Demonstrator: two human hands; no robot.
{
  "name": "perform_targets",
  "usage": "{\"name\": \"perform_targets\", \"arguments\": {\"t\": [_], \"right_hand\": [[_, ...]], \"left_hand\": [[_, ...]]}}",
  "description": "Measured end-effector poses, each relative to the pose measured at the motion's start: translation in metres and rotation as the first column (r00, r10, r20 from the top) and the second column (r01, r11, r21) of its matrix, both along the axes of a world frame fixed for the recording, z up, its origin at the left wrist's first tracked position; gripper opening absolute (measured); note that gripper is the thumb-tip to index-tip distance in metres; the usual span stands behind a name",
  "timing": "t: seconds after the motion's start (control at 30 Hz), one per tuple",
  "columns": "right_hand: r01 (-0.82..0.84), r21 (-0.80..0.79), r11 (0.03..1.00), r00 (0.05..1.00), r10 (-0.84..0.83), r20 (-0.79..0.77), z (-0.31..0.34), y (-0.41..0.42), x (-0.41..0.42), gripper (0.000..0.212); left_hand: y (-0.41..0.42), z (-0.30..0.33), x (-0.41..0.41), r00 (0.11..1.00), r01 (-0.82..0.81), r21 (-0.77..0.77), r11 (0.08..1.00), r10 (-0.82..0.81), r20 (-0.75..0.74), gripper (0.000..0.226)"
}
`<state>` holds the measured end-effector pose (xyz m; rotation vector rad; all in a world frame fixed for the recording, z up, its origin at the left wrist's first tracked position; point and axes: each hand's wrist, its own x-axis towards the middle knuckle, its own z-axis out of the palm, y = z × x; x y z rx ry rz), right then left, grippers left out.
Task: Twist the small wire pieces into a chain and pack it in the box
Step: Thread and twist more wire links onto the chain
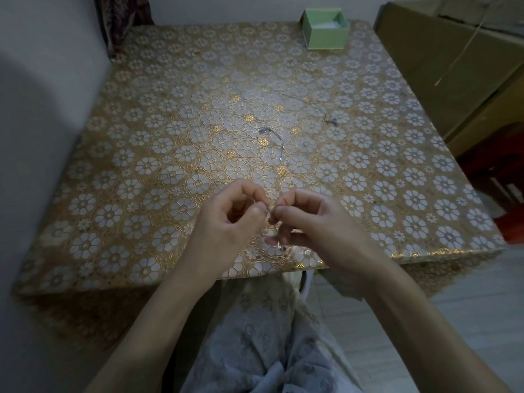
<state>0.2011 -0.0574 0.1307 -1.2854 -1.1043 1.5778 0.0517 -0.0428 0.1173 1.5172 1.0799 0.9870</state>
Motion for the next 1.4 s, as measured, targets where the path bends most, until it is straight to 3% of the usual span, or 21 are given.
{"name": "perform_targets", "arguments": {"t": [0.07,0.13,0.2,0.3,0.47,0.73,0.87,0.93,1.03,1.23,1.4], "right_hand": [[-0.014,0.041,0.999,0.999,0.012,0.035,-0.001,0.0,0.001,0.015],[-0.008,0.071,0.997,0.996,0.001,0.09,-0.003,0.0,0.002,0.016],[-0.005,0.068,0.998,0.996,-0.001,0.086,-0.005,0.002,0.004,0.018],[-0.032,-0.018,0.999,0.997,0.03,-0.073,-0.008,0.003,0.006,0.01],[-0.09,-0.113,0.99,0.958,0.055,-0.283,-0.014,0.004,0.006,0.006],[0.032,-0.037,0.999,0.961,-0.041,-0.272,-0.012,0.002,0.004,0.021],[-0.005,-0.05,0.999,0.959,-0.009,-0.285,-0.013,0.004,0.004,0.023],[-0.038,-0.038,0.999,0.973,0.028,-0.227,-0.015,0.005,0.007,0.022],[-0.07,0.081,0.994,0.997,0.071,-0.015,-0.016,0.007,0.013,0.013],[-0.197,0.22,0.955,0.951,0.132,0.28,-0.019,0.014,0.019,0.012],[-0.118,0.218,0.969,0.947,0.044,0.318,-0.022,0.024,0.024,0.01]], "left_hand": [[0.001,-0.002,0.0,0.993,0.044,-0.066,0.997,-0.036,0.11,0.005],[0.001,-0.003,-0.001,0.991,0.063,-0.064,0.996,-0.055,0.124,0.007],[0.002,-0.004,-0.003,0.997,0.068,0.027,0.997,-0.069,0.027,0.008],[0.001,-0.004,-0.004,0.988,0.099,0.152,0.983,-0.078,-0.136,0.007],[0.002,-0.006,-0.003,0.985,0.111,0.173,0.979,-0.084,-0.154,0.004],[0.004,-0.009,-0.005,0.976,0.135,0.211,0.968,-0.093,-0.197,0.007],[0.006,-0.008,-0.006,0.977,0.106,0.208,0.972,-0.063,-0.204,0.005],[0.006,-0.007,-0.007,0.98,0.096,0.188,0.977,-0.059,-0.189,0.006],[0.005,-0.003,-0.009,0.985,0.099,0.118,0.988,-0.08,-0.152,0.002],[0.006,-0.002,-0.014,0.973,0.107,0.103,0.989,-0.083,-0.215,0.013],[0.008,0.002,-0.016,0.97,0.115,0.125,0.985,-0.084,-0.226,0.012]]}}
